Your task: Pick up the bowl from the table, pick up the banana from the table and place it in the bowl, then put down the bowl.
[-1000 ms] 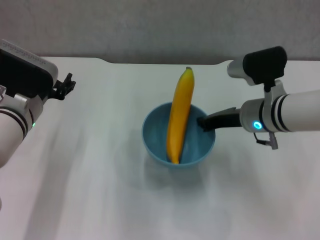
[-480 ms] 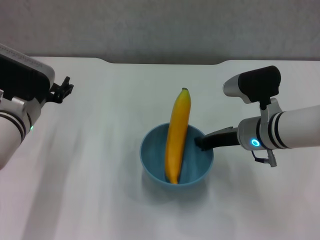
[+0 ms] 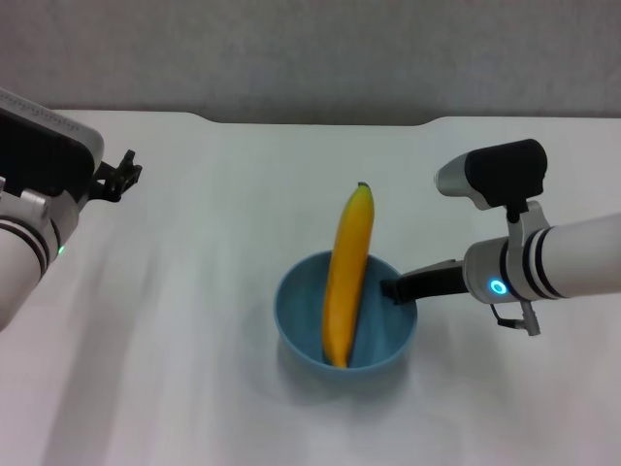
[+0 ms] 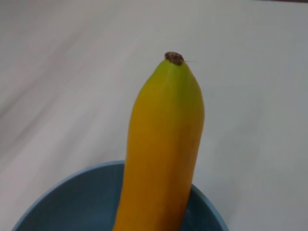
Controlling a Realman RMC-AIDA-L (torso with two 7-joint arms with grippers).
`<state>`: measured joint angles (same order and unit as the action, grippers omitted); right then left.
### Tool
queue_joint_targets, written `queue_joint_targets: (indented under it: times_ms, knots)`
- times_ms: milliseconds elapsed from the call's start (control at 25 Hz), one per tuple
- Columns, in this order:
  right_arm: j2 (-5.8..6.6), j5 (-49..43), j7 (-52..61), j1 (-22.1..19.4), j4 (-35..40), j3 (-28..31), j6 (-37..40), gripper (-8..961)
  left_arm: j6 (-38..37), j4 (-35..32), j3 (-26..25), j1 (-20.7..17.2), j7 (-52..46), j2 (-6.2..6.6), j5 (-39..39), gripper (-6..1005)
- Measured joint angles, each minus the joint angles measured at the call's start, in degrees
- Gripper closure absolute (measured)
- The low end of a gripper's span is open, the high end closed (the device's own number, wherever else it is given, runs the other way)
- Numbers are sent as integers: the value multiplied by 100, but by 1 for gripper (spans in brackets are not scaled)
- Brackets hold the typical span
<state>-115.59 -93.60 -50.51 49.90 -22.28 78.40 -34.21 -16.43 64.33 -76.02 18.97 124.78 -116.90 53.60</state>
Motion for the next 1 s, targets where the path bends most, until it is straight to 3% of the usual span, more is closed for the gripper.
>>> queue_joint_targets:
  times_ms: [360, 640, 1000]
  knots:
    - [11, -7, -12, -28, 41, 9, 36, 901, 0, 0, 0, -56, -33, 8, 1, 168]
    - [19, -56, -184, -275, -335, 9, 26, 652, 1, 3, 0, -124, -51, 8, 1, 168]
    - [72, -761, -239, -1597, -1898, 394, -2, 329, 0, 20, 0, -299, -301, 10, 1, 168]
